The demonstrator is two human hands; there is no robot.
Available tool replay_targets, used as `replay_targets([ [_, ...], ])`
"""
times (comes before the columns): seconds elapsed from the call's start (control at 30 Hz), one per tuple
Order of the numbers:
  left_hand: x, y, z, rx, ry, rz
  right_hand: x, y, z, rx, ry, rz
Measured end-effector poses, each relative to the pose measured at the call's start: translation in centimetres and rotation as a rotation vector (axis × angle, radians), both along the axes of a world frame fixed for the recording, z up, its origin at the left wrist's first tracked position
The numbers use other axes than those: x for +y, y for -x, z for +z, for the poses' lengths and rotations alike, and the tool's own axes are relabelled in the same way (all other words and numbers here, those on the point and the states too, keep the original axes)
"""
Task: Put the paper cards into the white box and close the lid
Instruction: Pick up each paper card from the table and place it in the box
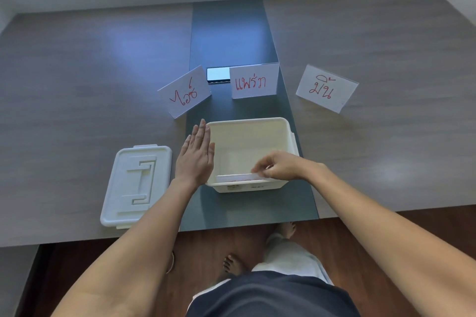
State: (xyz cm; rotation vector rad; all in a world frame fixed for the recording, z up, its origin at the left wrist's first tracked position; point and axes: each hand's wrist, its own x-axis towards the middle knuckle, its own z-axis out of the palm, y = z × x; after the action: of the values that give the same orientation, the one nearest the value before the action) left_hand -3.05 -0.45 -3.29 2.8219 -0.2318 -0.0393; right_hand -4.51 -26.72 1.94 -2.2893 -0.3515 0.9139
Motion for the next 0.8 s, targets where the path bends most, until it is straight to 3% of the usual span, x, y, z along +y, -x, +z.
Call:
replay_targets([
  [0.13, 0.2, 0.1, -0.3, -0.008, -0.001, 0.003, -0.2, -1.1, 0.7, 0.008, -0.058, 0.004],
  [0.27, 0.2, -0.1, -0.3, -0.01, -0.007, -0.001, -1.2, -3.6, 1.8, -0.215, -0.2, -0.163],
  [0.4, 0.1, -0.1, -0.3, -0.008, -0.016, 0.0, -3.5, -7.8, 2.9, -0.439, -0.211, -0.327],
  [0.57, 0.2, 0.1, -0.2, -0.004, -0.018, -0.003, -7.6, -12.2, 2.7, -0.602, -0.053, -0.533],
  [0.8, 0.2, 0.1, -0.5, -0.021, -0.018, 0.014, -13.7, -17.1, -1.3, -0.597, 0.417, -0.476],
])
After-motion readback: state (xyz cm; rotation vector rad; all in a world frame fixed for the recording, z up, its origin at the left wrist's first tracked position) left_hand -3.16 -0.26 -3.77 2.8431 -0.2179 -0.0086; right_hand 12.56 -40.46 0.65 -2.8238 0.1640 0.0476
